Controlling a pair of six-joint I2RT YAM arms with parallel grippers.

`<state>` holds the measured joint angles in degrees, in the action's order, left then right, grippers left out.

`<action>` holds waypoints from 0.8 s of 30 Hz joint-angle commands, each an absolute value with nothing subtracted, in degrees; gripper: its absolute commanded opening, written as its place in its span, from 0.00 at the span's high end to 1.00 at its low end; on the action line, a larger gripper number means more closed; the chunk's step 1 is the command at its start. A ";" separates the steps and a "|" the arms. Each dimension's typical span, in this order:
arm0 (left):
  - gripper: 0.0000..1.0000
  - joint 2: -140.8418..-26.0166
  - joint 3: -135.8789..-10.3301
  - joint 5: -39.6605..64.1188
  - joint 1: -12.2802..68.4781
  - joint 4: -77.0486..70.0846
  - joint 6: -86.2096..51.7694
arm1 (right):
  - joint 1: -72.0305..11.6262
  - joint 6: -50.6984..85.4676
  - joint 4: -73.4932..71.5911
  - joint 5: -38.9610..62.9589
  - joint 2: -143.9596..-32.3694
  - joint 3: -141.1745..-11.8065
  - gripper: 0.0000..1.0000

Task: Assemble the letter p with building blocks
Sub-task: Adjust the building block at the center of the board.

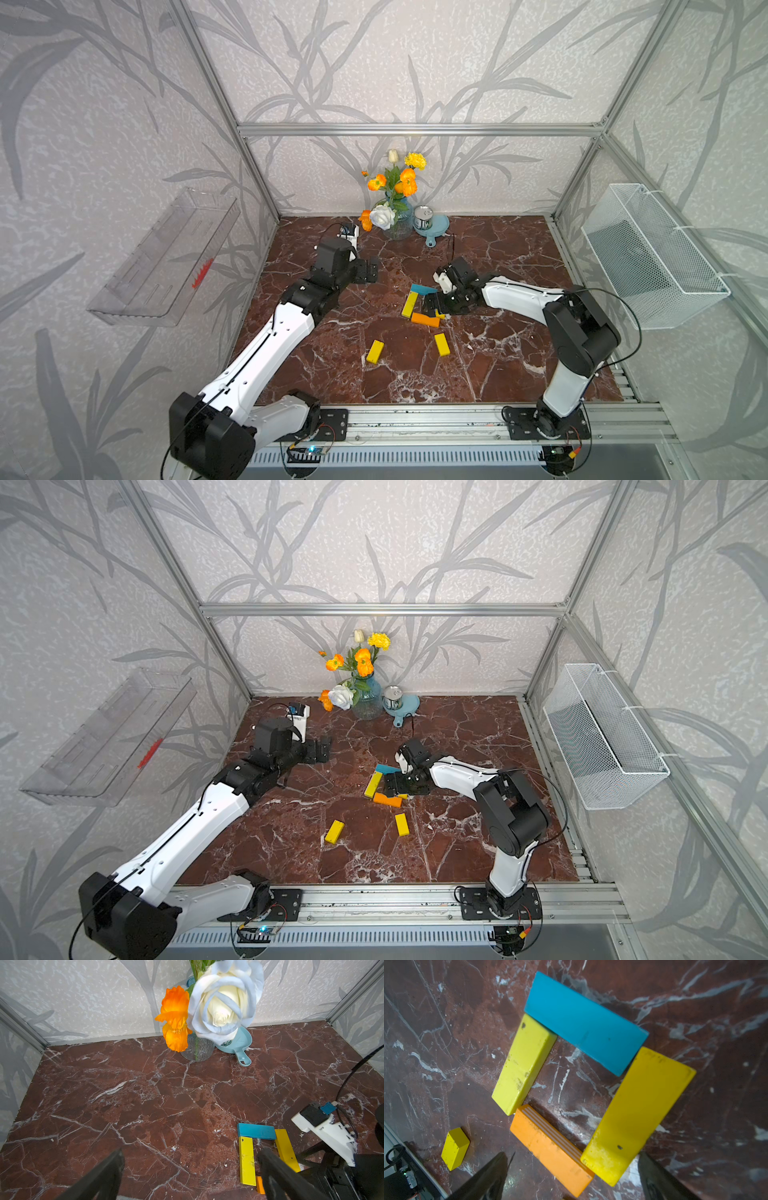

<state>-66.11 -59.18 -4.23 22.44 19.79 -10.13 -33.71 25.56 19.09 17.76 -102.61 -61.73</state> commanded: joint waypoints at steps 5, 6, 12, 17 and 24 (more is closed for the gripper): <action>0.00 -66.67 -60.09 -3.43 22.14 20.76 -10.46 | -34.05 26.86 17.16 19.89 -103.66 -60.88 0.03; 0.00 -66.71 -60.03 -3.53 22.14 20.82 -10.48 | -34.18 26.99 16.84 20.16 -103.79 -60.88 0.03; 0.00 -66.71 -59.90 -3.48 22.14 20.70 -10.45 | -34.38 26.49 17.85 18.97 -103.18 -61.10 0.04; 0.00 -67.09 -60.18 -3.58 22.13 22.26 -10.10 | -34.07 24.69 21.40 14.90 -98.16 -60.94 0.03; 0.01 -74.74 -61.88 6.08 22.20 33.73 -9.06 | -28.58 23.20 26.51 8.46 -84.76 -60.51 0.00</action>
<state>-71.72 -61.32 0.91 22.37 26.52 -10.04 -31.38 24.43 23.03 12.27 -88.71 -60.69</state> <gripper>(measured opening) 0.997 0.997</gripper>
